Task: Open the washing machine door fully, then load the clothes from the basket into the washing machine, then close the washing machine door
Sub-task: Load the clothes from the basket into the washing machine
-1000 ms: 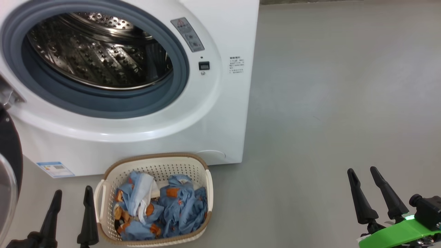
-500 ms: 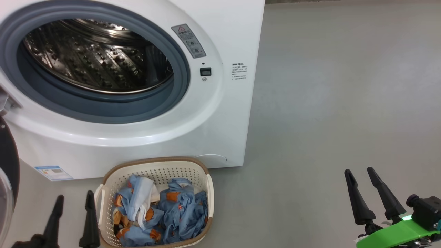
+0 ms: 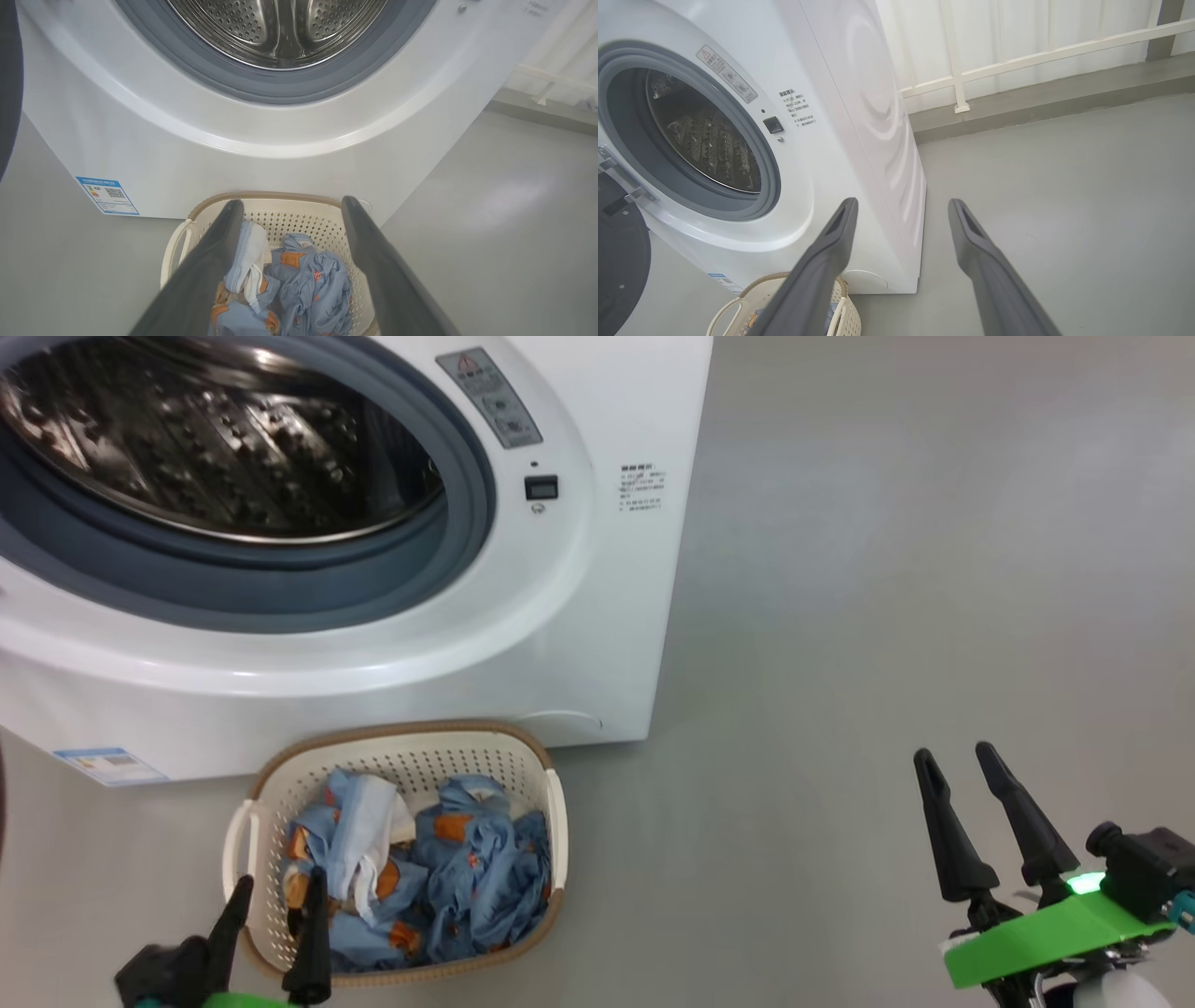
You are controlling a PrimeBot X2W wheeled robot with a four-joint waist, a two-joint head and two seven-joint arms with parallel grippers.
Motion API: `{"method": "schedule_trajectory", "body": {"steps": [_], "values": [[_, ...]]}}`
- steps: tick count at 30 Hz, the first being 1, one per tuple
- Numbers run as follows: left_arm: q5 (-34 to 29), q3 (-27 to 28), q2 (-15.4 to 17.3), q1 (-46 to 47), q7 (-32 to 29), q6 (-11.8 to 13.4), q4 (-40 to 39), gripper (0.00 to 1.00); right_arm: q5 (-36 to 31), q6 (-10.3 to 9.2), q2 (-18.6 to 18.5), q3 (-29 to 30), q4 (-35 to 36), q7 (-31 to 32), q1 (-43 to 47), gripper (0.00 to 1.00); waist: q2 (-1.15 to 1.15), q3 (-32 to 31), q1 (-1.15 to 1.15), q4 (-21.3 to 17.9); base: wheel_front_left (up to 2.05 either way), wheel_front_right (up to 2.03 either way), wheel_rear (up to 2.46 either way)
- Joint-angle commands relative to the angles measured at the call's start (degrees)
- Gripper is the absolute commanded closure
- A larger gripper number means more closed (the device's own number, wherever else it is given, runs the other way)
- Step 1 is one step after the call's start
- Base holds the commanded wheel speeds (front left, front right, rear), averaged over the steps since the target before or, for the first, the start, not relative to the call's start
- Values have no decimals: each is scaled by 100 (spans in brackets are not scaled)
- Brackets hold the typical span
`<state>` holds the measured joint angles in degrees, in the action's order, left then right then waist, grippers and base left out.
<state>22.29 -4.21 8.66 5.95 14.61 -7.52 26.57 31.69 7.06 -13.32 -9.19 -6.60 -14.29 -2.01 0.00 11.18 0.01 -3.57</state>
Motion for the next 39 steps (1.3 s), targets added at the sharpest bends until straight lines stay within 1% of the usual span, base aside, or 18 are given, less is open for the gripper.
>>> {"method": "schedule_trajectory", "body": {"steps": [1, 9, 17, 22, 24, 25, 26, 31, 39], "values": [[50, 117, 131, 270, 39, 3, 80, 0, -77, 43, -67, -123, 140, -71, -176, 0, 0, 213, 0, -72, 0, 0, 0], [205, -212, 295, 1058, 39, 3, 1341, 0, -122, 43, 49, -219, 155, -71, -426, 0, 0, 694, 0, -203, 0, 0, 0], [218, -610, 463, 1875, 39, 3, 2668, 0, -162, 43, 158, -378, 178, -71, -710, 0, 0, 1195, 0, -390, 0, 0, 0], [339, -842, 583, 2323, 36, 3, 3362, 0, -189, 43, 240, -473, 204, -71, -900, 0, 0, 1562, 0, -532, 0, 0, 0], [418, -943, 681, 2585, -16, 3, 3752, 0, -211, 43, 295, -508, 222, -71, -1008, 0, 0, 1796, 0, -607, 0, 0, 0], [418, -943, 681, 2585, -16, 3, 3752, 0, -211, 43, 295, -508, 222, -71, -1008, 0, 0, 1796, 0, -607, 0, 0, 0], [474, -992, 746, 2749, -87, 3, 3977, 0, -228, 43, 332, -512, 236, -71, -1071, 0, 0, 1943, 0, -651, 0, 0, 0], [554, -1084, 875, 3018, -270, 3, 4318, 0, -261, 43, 397, -527, 282, -71, -1174, 0, 0, 2213, 0, -733, 0, 0, 0], [705, -1175, 1162, 3396, -700, 3, 4592, 0, -308, 43, 509, -649, 382, -71, -1388, 0, 0, 2708, 0, -927, 0, 0, 0]]}}
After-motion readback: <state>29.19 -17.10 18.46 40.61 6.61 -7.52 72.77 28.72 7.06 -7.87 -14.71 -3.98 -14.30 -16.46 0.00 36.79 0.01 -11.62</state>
